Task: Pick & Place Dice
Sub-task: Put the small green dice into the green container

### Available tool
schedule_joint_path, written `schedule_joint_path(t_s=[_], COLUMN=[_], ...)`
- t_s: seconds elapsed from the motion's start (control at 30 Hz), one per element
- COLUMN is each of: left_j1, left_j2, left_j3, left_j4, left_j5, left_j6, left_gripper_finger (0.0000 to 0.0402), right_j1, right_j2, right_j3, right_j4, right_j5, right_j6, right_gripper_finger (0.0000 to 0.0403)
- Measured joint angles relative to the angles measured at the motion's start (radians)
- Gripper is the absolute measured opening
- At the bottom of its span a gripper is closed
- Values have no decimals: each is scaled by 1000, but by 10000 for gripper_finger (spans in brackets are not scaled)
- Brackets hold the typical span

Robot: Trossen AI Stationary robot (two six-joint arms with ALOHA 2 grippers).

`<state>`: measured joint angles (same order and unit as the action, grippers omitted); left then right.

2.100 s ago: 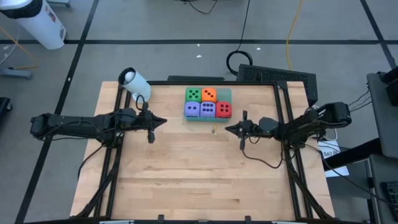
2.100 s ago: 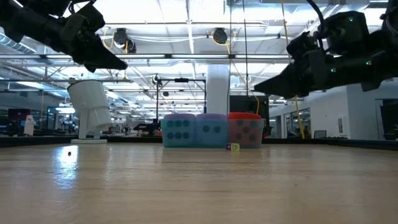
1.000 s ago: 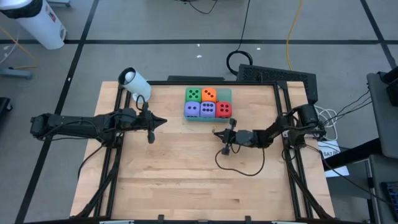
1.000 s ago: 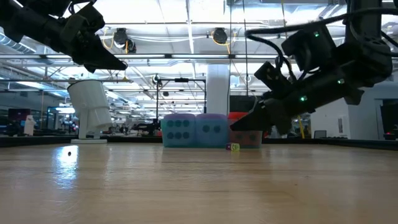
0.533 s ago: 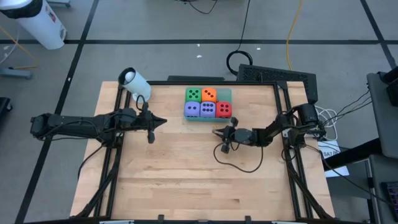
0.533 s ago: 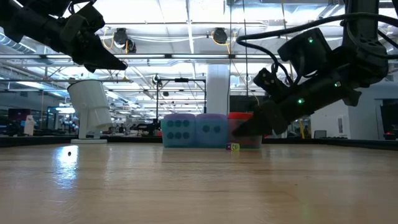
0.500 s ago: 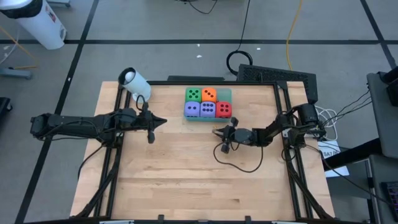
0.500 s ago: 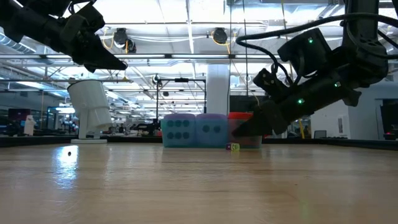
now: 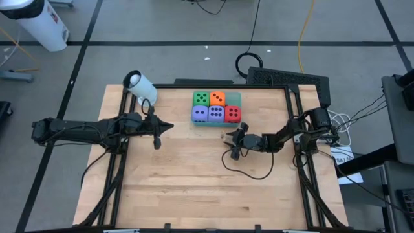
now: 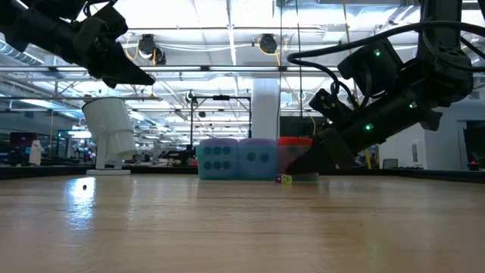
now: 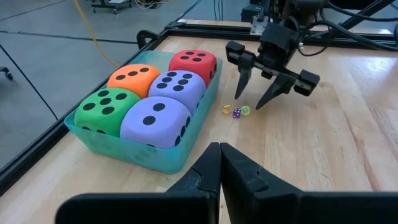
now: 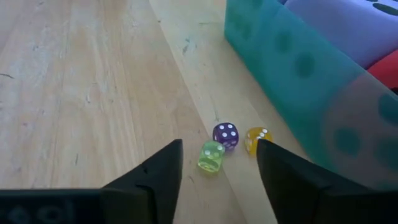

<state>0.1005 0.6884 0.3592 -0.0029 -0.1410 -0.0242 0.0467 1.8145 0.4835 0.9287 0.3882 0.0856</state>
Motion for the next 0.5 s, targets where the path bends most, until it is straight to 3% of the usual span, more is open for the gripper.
schedule_joint_path(t_s=[0.17, 0.27, 0.5], left_j1=[0, 0, 0], left_j2=[0, 0, 0], left_j3=[0, 0, 0], left_j4=[14, 14, 14], left_j5=[0, 0, 0], left_j6=[0, 0, 0], left_gripper_finger=[15, 15, 15], right_j1=[-11, -33, -65], right_j2=[0, 0, 29], right_j3=[0, 0, 0], right_j4=[-5, -18, -24], right_j5=[-14, -86, -105], right_j6=[20, 49, 63], right_gripper_finger=[234, 250, 256])
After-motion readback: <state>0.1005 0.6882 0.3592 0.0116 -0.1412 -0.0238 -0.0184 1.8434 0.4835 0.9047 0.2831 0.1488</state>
